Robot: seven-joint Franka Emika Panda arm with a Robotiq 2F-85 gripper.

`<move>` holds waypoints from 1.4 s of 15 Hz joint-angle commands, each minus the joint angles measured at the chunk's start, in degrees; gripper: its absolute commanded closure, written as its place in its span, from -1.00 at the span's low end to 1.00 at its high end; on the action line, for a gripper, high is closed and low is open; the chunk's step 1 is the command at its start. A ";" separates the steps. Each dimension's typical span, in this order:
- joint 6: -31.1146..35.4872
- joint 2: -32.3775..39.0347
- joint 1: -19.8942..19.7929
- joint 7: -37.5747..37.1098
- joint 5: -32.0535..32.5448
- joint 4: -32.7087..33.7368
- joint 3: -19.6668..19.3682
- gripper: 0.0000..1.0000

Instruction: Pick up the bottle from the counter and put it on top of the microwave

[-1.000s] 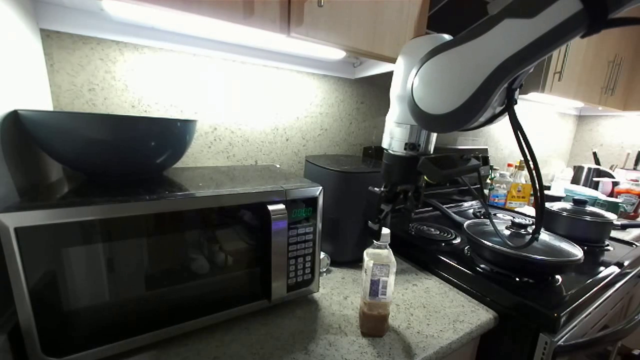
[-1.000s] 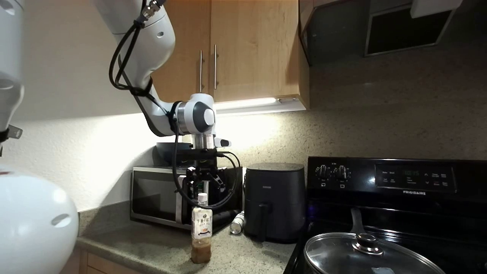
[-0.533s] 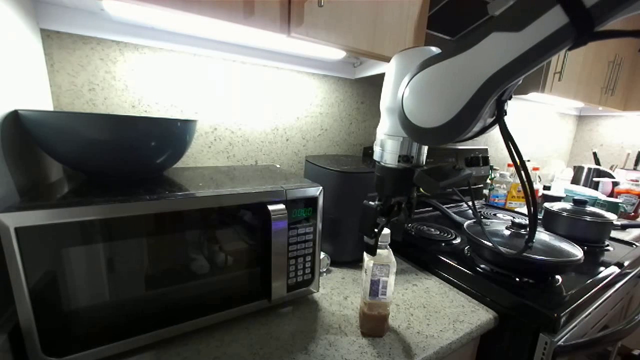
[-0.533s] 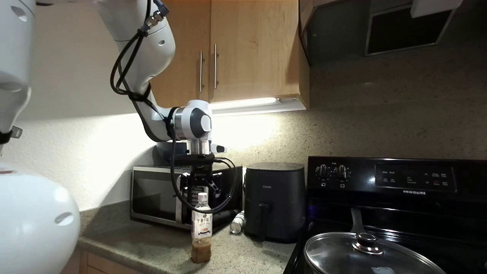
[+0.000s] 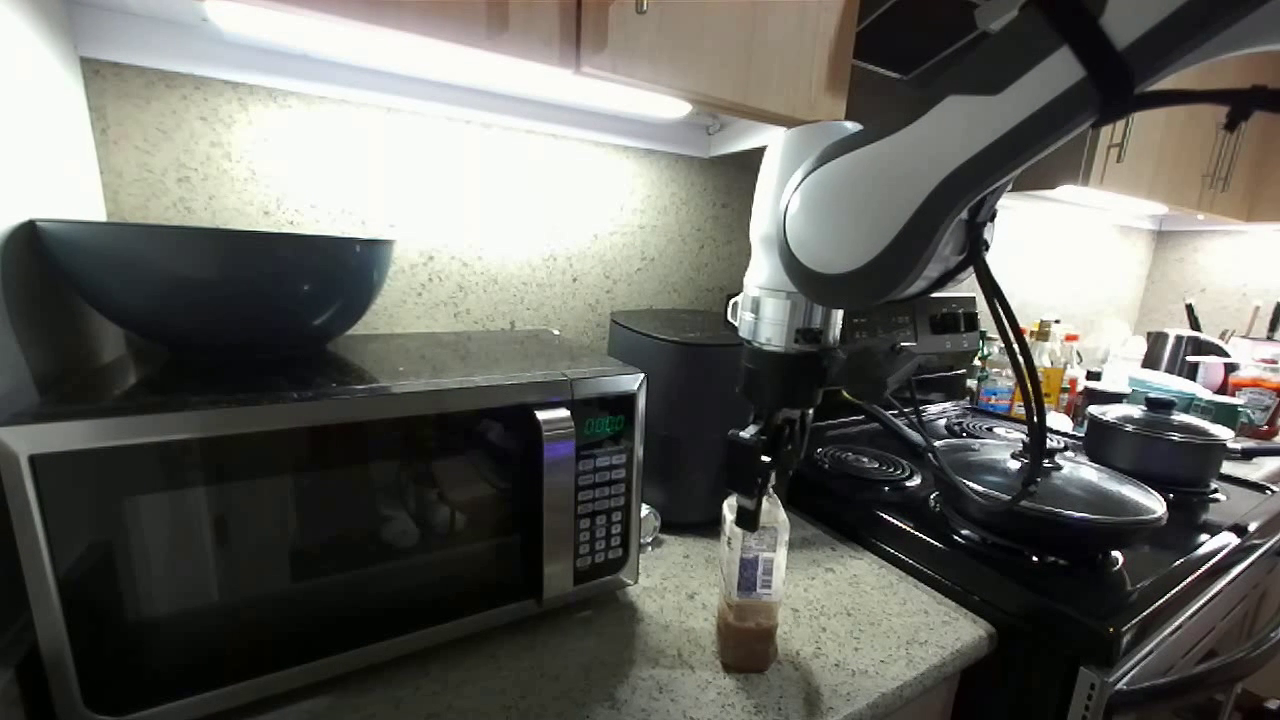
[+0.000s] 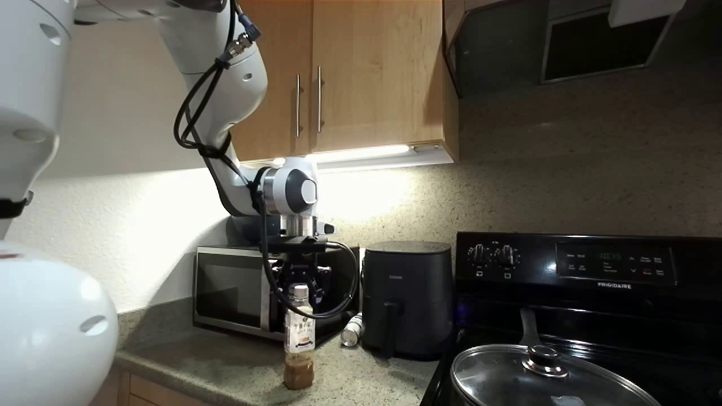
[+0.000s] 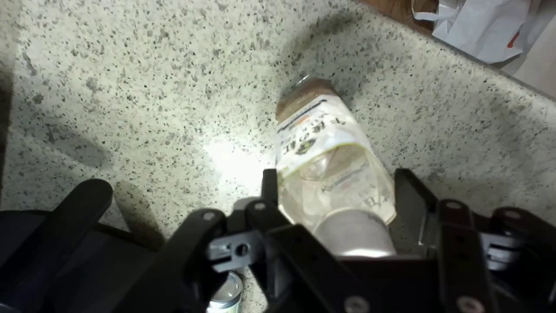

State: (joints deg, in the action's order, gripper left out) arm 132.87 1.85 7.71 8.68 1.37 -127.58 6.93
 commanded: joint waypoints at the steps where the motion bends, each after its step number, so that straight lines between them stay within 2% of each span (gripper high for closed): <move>1: -0.08 0.88 -0.82 7.91 -2.98 0.80 -0.11 0.22; 2: -0.43 0.86 -0.86 8.27 -2.72 1.04 -0.25 0.29; 3: -1.43 0.71 -0.84 8.12 -1.86 1.24 -0.36 -0.60; 4: -0.43 0.18 -0.48 5.23 -1.21 0.63 -0.19 -0.55; 5: -0.49 0.21 -0.48 5.31 -1.20 0.71 -0.20 -0.07; 6: -0.49 0.21 -0.47 5.31 -1.20 0.73 -0.19 -0.17; 7: -1.41 0.10 -0.46 5.72 -0.76 0.92 -0.18 -0.80; 8: -3.76 0.21 -0.53 7.65 -0.83 1.56 -0.18 -0.94; 10: -8.75 0.81 -0.68 9.61 1.05 2.98 -0.36 -1.00; 12: -13.62 1.92 -0.98 14.74 2.43 4.89 -0.59 -1.00; 16: -18.39 4.45 -1.76 26.13 4.10 8.31 -0.85 -1.00; 17: -19.39 5.00 -1.82 27.04 5.38 8.90 -0.83 -1.00; 18: -17.07 3.44 -1.64 23.12 3.58 6.99 -0.62 -1.00; 21: -18.07 4.83 -1.92 25.04 4.52 8.25 -0.60 -1.00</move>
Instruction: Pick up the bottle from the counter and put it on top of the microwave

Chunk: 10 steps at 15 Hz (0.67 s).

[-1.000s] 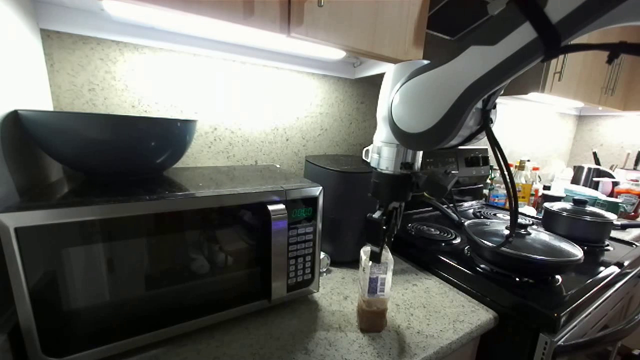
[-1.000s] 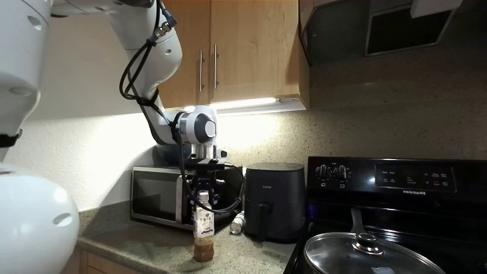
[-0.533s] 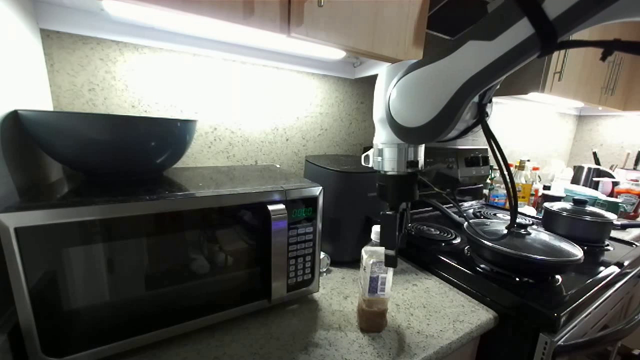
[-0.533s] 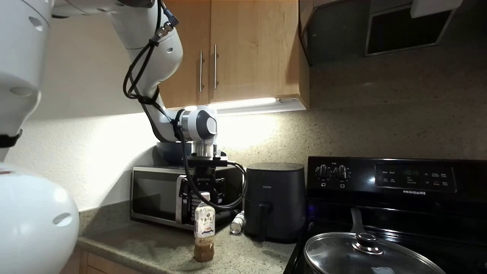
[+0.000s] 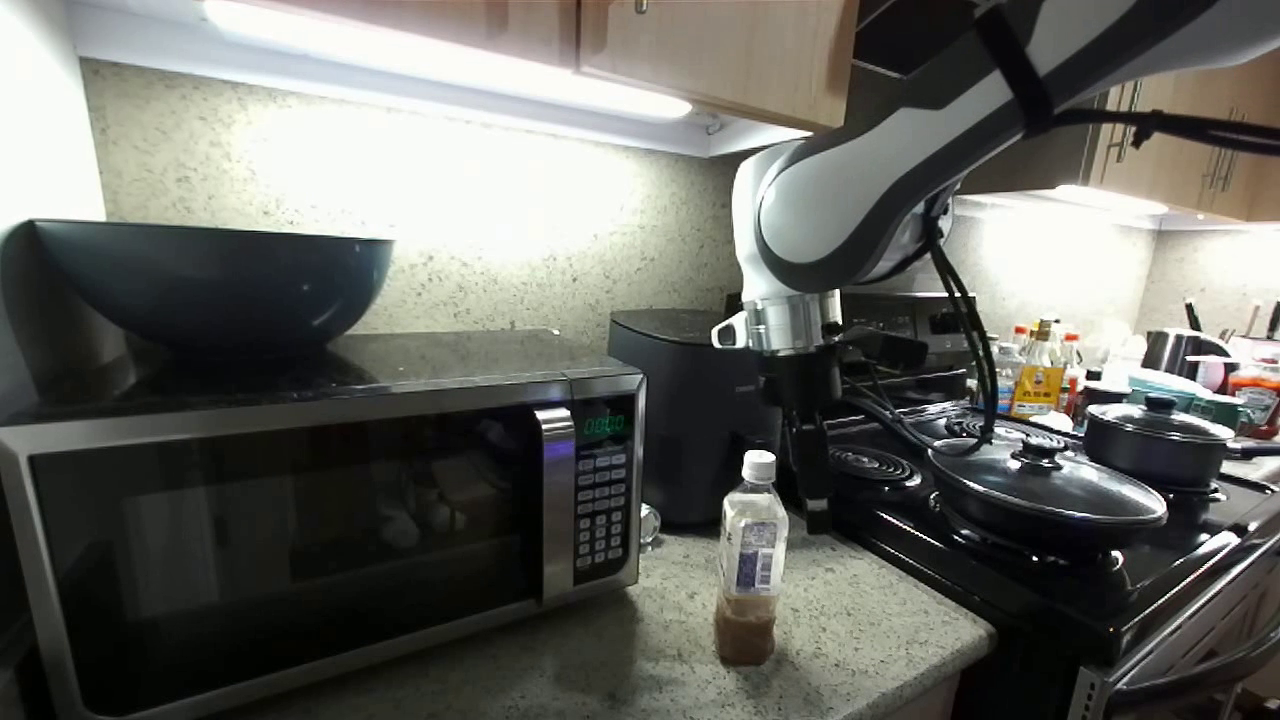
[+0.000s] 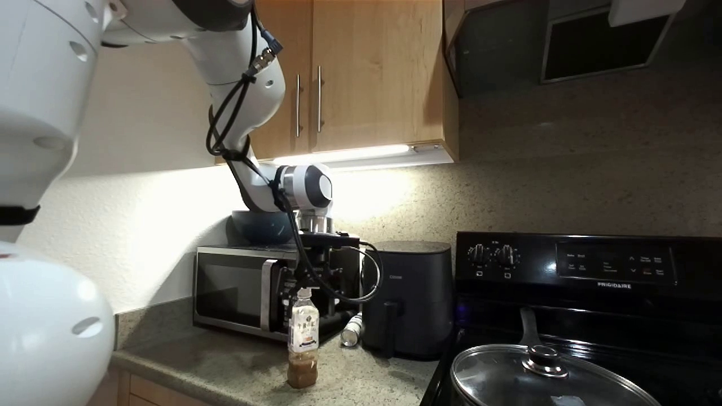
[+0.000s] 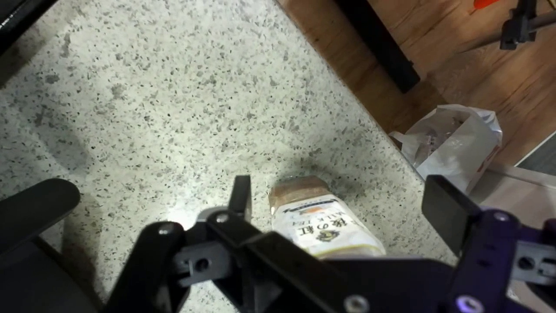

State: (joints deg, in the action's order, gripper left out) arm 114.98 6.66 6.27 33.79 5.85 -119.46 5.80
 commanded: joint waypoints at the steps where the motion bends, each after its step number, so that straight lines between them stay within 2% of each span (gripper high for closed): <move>1: 0.29 -0.01 -0.40 -0.27 -0.39 -0.02 0.69 -1.00; 6: 5.84 -0.38 0.89 -3.83 -0.20 -1.32 2.22 -1.00; 10: 6.96 0.54 1.09 -3.95 -0.74 -0.77 2.88 -1.00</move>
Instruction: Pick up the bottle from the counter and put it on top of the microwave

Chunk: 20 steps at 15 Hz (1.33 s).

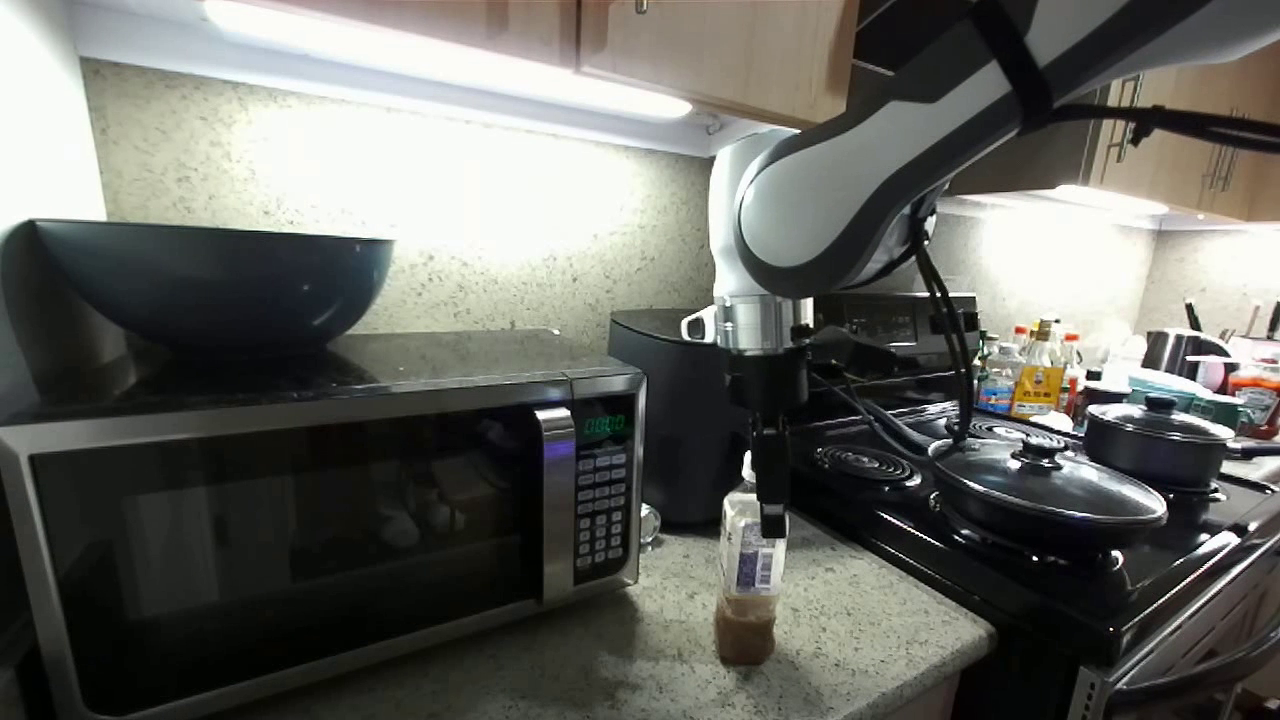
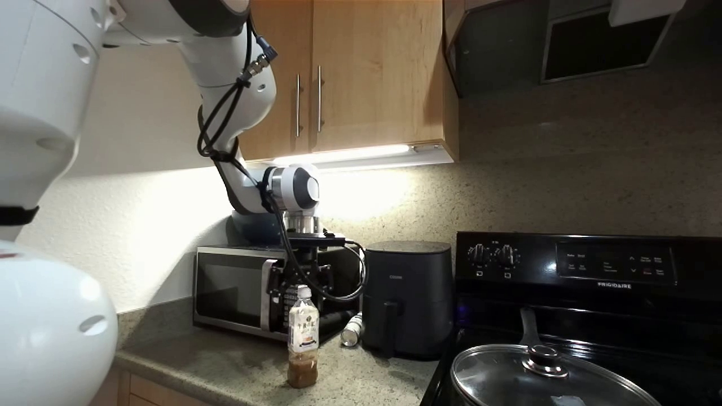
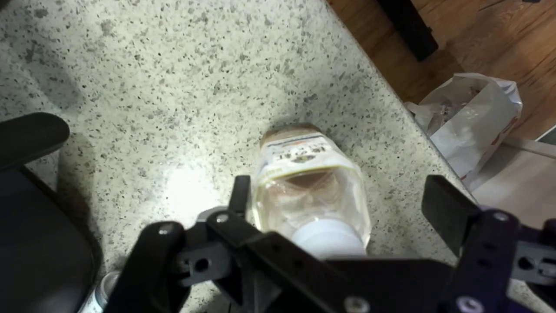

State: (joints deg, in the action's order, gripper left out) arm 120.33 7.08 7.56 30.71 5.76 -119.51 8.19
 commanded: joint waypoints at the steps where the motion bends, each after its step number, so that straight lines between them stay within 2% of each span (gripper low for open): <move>1: 1.44 0.29 -0.22 -1.22 -0.74 -0.65 0.48 -1.00; 3: 1.09 0.42 -0.56 -0.66 -1.61 -0.58 0.38 -1.00; 4: 0.96 0.48 -0.80 -0.04 -2.44 -0.55 0.32 -0.50; 6: 1.01 0.40 -1.18 0.53 -3.63 -0.67 0.12 -0.37; 11: 0.96 -0.11 -2.00 0.82 -6.06 -0.97 -0.23 0.28; 12: 0.75 -0.06 -2.11 0.05 -6.50 -0.87 -0.31 0.28; 15: 1.14 -0.55 -2.15 -1.62 -8.06 -1.19 -0.52 0.47; 16: 1.07 -1.10 -2.03 -2.98 -8.50 -1.34 -0.57 0.48; 20: 2.08 -5.87 -0.16 -13.08 -8.09 -3.37 0.24 0.48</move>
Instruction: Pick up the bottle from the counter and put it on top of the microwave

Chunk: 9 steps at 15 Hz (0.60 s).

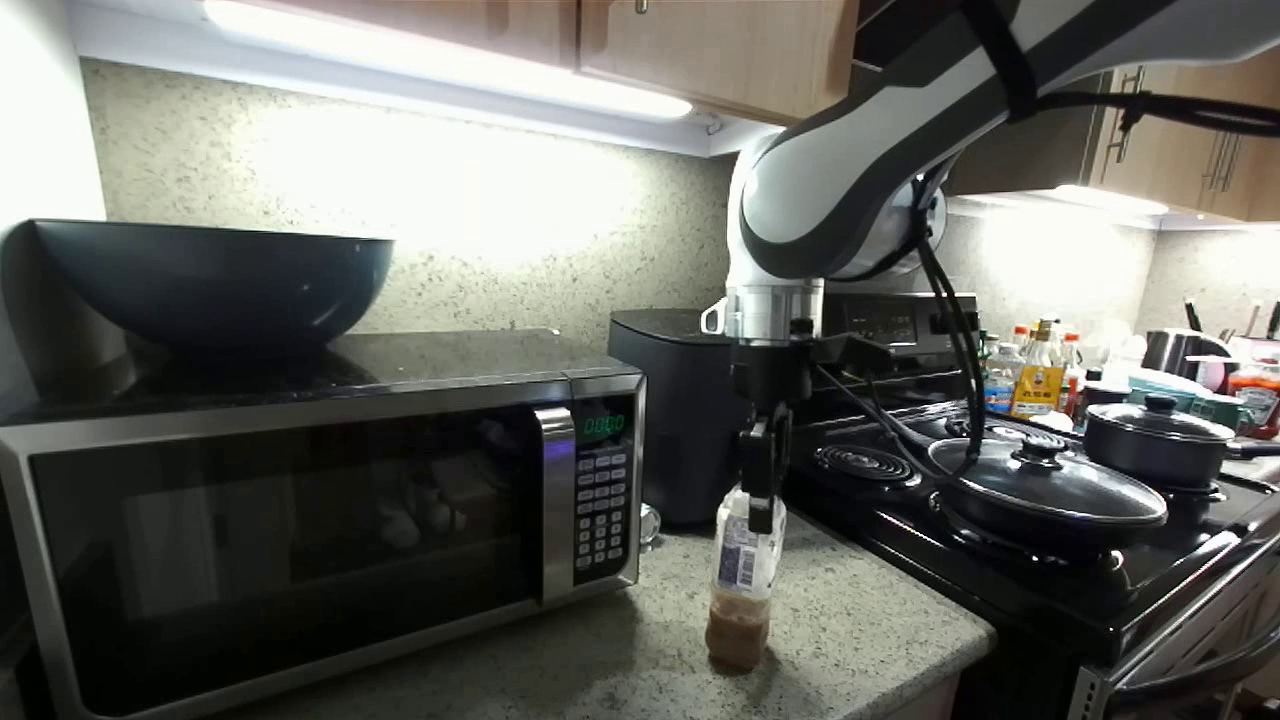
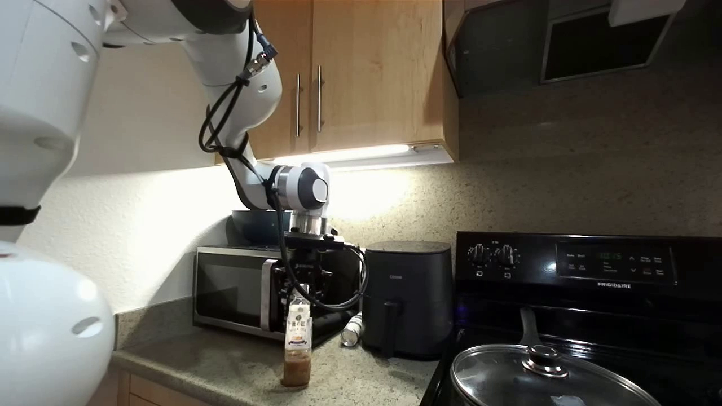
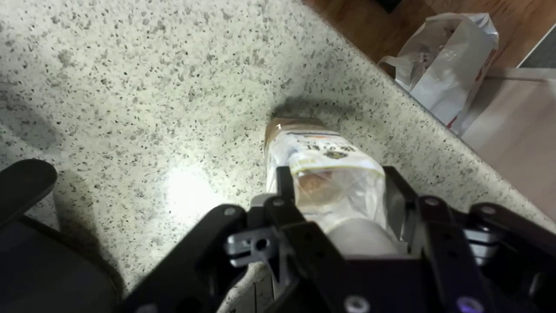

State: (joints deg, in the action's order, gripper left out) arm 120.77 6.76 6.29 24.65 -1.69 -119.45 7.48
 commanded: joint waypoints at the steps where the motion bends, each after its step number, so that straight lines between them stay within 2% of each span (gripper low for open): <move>1: 1.76 -7.18 1.79 -10.27 -0.40 -3.95 1.43 0.48; 5: 0.87 -12.31 4.19 -20.95 -0.56 -4.77 3.13 0.48; 6: 0.65 -8.12 3.88 -17.11 0.01 -1.80 2.62 0.48; 7: 0.47 -9.13 4.37 -17.90 0.02 -2.02 2.90 -0.02; 9: 0.42 -8.93 4.38 -17.89 0.01 -2.02 2.85 -0.02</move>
State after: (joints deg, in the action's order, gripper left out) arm 121.38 -2.17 10.71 6.81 -1.68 -121.62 10.26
